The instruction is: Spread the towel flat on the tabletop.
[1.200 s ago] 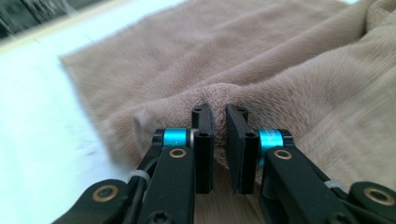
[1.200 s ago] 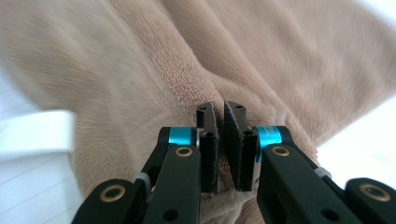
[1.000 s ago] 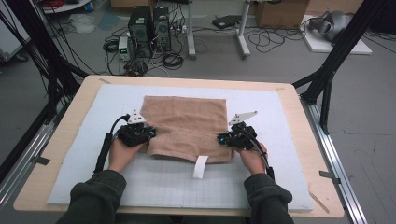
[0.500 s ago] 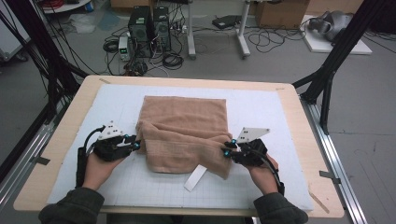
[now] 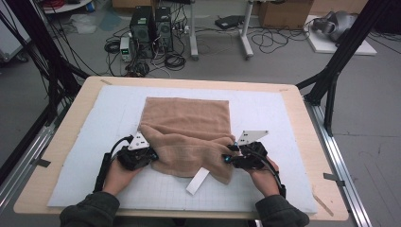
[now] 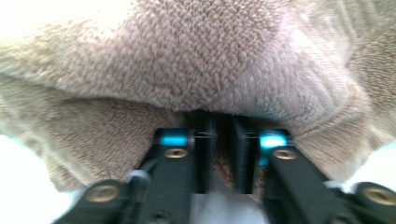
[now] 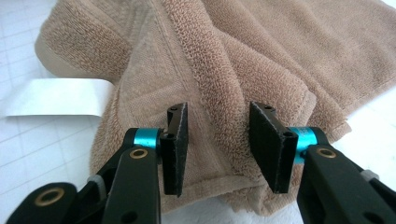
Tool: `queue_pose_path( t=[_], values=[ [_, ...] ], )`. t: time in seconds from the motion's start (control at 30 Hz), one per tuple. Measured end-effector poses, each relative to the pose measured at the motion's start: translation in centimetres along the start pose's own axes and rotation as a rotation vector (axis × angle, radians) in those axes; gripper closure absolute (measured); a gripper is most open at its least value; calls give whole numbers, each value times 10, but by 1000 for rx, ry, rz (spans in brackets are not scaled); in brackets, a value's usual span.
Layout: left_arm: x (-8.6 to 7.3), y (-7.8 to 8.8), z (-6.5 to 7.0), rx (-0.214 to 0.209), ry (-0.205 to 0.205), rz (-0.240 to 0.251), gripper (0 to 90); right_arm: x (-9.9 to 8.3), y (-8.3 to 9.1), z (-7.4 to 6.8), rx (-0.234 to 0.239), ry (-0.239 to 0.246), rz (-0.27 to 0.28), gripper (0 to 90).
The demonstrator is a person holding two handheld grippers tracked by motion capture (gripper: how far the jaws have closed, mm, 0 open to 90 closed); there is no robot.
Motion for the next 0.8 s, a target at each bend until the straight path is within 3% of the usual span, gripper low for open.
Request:
queue_pose_path(
  t=[0.13,0.33,0.47,0.6,0.73,0.8],
  values=[
    [-1,25,1,17,9,52,849,-1,-3,1,-1,-2,-11,580],
    [-10,79,8,12,35,131,845,-4,-6,3,5,-6,-21,583],
    [-12,102,15,7,11,153,702,-3,-6,2,3,-2,-27,581],
    [-10,97,10,14,-15,139,660,5,3,-1,-12,11,4,577],
    [-4,73,7,-11,-9,137,650,14,14,-7,-21,53,44,571],
    [-2,58,5,-24,-5,123,650,16,19,-7,-26,47,65,566]
  ],
)
Point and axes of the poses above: each handheld gripper's, and its own axes: y roughly backward along the jaws, x roughly out of its top, z roughly to its right, the point moved 9 cm from there along -y, roughly forward along the jaws, and after that the axes turned 9 degrees about y, right-handed, at the moved point
